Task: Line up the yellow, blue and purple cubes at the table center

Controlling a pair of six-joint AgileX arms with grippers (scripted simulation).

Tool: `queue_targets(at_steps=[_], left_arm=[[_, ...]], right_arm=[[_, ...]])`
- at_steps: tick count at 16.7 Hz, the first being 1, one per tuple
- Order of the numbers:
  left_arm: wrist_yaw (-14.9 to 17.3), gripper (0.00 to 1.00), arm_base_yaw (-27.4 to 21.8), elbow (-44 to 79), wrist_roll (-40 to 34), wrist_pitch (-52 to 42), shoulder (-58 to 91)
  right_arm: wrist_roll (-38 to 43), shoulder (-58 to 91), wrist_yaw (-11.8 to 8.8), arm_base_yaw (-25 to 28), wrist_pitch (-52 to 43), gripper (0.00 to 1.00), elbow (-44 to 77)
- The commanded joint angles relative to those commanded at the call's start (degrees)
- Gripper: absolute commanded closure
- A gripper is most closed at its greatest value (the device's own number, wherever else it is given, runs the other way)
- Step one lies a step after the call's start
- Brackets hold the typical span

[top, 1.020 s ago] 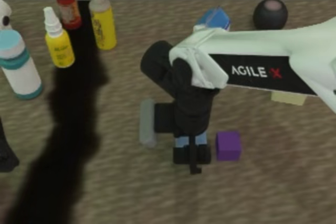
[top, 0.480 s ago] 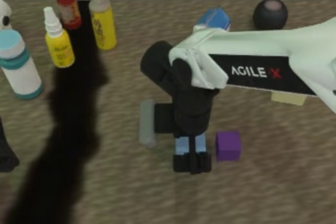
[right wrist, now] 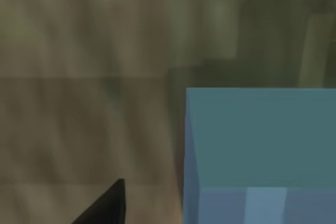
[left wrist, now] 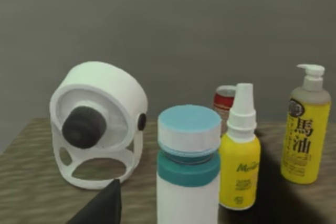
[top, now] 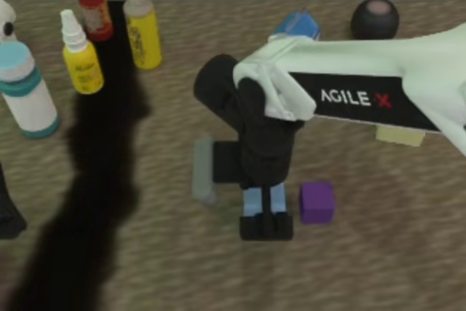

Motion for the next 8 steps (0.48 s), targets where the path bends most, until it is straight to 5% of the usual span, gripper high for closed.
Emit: queue_targets(at_steps=[8], left_arm=[[0.0,0.00,0.0,0.0,0.0,0.0,0.0]], right_arm=[[-0.1,-4.2,-0.1,0.4,-12.5,0.00,8.1]])
